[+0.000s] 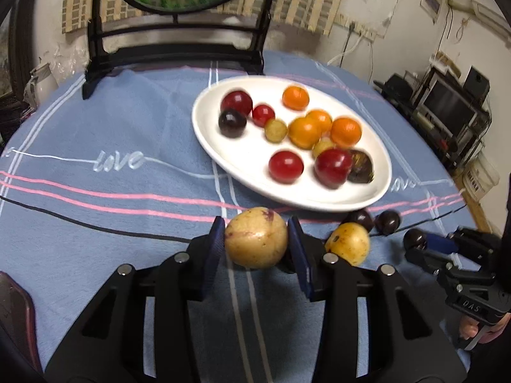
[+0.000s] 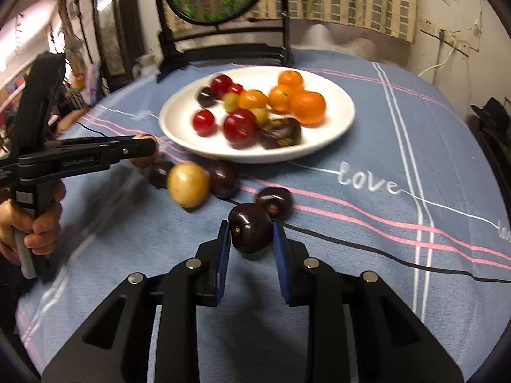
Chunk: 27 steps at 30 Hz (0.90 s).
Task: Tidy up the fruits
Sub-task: 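Lower both held fruits onto the white plate and open both grippers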
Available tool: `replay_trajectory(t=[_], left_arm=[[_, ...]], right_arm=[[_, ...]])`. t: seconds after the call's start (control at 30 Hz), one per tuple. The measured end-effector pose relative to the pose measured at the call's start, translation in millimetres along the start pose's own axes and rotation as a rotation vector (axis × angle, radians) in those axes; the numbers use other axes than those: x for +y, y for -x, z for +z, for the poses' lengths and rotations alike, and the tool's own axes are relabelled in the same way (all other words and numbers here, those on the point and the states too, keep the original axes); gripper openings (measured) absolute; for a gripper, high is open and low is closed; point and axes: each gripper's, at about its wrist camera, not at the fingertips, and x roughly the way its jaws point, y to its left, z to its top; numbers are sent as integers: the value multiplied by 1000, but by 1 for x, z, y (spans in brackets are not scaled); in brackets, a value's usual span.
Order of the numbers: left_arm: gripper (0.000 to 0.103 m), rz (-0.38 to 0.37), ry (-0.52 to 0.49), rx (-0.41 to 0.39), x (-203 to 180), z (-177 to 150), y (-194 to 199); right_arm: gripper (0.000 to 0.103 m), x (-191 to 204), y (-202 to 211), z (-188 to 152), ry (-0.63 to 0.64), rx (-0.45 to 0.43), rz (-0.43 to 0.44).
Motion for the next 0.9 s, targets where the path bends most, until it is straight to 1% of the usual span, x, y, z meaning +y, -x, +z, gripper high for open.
replay_trajectory(t=[0.07, 0.2, 0.3, 0.47, 0.5, 0.53, 0.6, 0.67, 0.73, 0.83, 0.9], left_arm=[[41, -20, 16, -36, 2, 9, 11], [41, -51, 35, -60, 3, 31, 12], [41, -32, 26, -70, -1, 50, -2], [42, 8, 16, -47, -3, 76, -33], [46, 25, 18, -40, -2, 80, -37], [62, 44, 29, -41, 0, 83, -38], [71, 66, 51, -82, 4, 83, -28], [76, 75, 49, -101, 6, 80, -17], [85, 96, 62, -123, 8, 73, -3], [91, 108, 85, -160, 10, 53, 13], [94, 124, 86, -157, 10, 38, 17]], right_arm=[[27, 3, 6, 5, 3, -34, 25], [27, 0, 7, 28, -9, -106, 21], [27, -10, -7, 55, -28, -148, -11], [29, -31, -40, 86, -71, -149, -30], [35, -35, -46, 91, -81, -142, -47], [35, -37, -48, 92, -90, -137, -47], [35, -41, -44, 92, -114, -135, -29], [35, -39, -35, 87, -104, -145, -23], [35, -37, -24, 76, -94, -144, -24], [35, -36, -14, 52, -99, -129, -33], [35, -33, -14, 40, -92, -104, -48]])
